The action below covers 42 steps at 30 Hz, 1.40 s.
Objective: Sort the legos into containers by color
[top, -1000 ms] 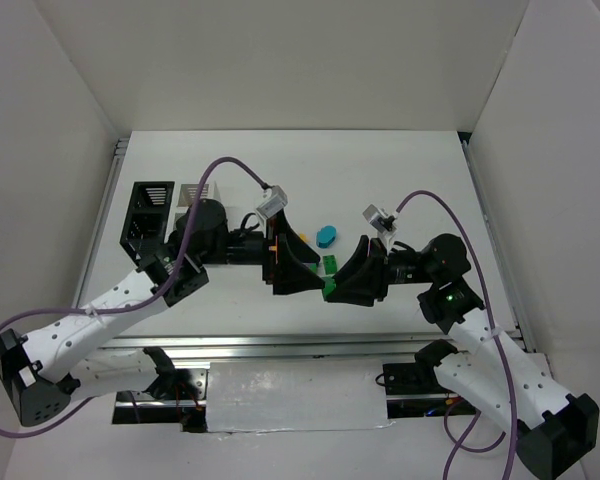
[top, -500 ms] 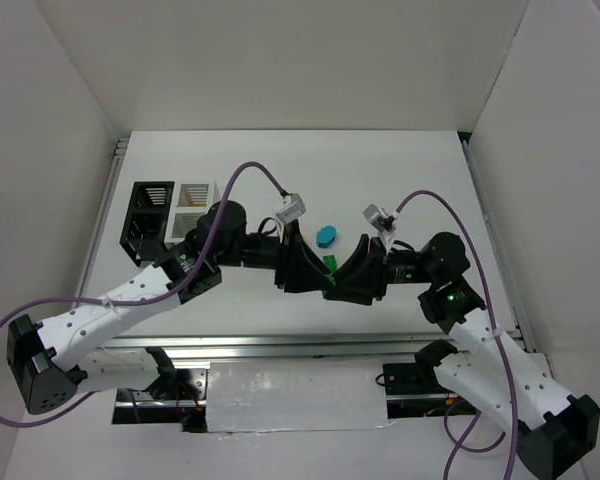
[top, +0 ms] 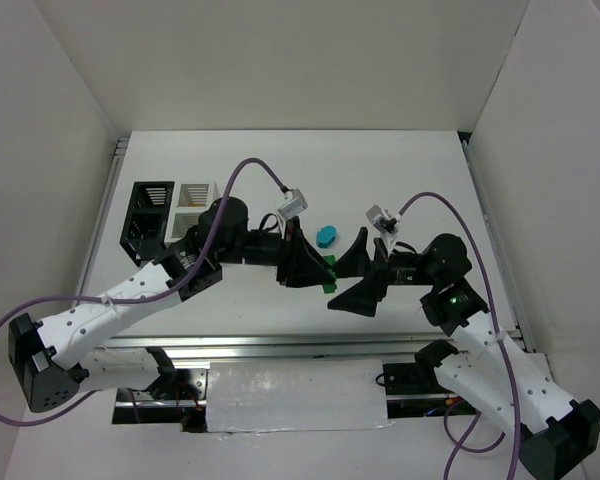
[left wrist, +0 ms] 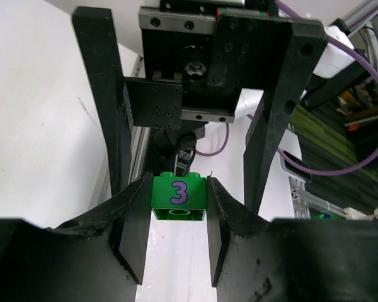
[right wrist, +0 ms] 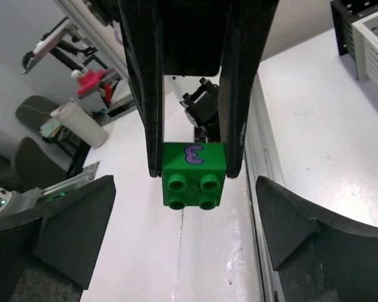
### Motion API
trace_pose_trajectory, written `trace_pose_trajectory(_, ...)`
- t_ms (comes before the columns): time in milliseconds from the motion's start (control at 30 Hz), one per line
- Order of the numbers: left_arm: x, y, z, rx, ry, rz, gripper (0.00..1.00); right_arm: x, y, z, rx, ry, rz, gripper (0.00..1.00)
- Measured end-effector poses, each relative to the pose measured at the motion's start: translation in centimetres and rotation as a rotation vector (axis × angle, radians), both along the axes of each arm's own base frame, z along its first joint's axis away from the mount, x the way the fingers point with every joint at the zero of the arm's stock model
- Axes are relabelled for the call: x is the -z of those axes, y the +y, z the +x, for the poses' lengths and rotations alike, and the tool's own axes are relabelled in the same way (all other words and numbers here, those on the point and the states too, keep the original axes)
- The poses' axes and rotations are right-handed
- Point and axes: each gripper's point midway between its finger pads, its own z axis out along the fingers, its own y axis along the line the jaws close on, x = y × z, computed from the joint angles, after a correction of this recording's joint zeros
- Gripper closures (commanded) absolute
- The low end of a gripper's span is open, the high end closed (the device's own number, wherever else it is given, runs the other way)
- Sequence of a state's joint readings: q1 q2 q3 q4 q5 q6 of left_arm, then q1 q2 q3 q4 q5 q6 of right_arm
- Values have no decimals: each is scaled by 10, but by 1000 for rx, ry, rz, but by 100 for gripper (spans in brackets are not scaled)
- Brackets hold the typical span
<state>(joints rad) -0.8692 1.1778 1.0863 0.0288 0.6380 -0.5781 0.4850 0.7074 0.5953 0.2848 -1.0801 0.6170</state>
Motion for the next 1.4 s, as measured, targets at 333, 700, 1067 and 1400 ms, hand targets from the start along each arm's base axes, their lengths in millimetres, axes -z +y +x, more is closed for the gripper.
trace_pose_trajectory(333, -24, 31, 43, -305, -59, 64, 100, 26, -3, 25, 164, 45, -81, 0)
trace_pose_trajectory(700, 3, 281, 214, -1463, 117, 343, 100, 40, -8, 48, 310, 87, -127, 0)
trace_pose_trajectory(1067, 90, 388, 227, -1852, 359, 562, 100, 52, -15, 66, 434, 137, -163, 0)
trace_pose_trajectory(1400, 142, 360, 220, -1778, 403, 608, 100, 56, -16, 71, 460, 151, -176, 0)
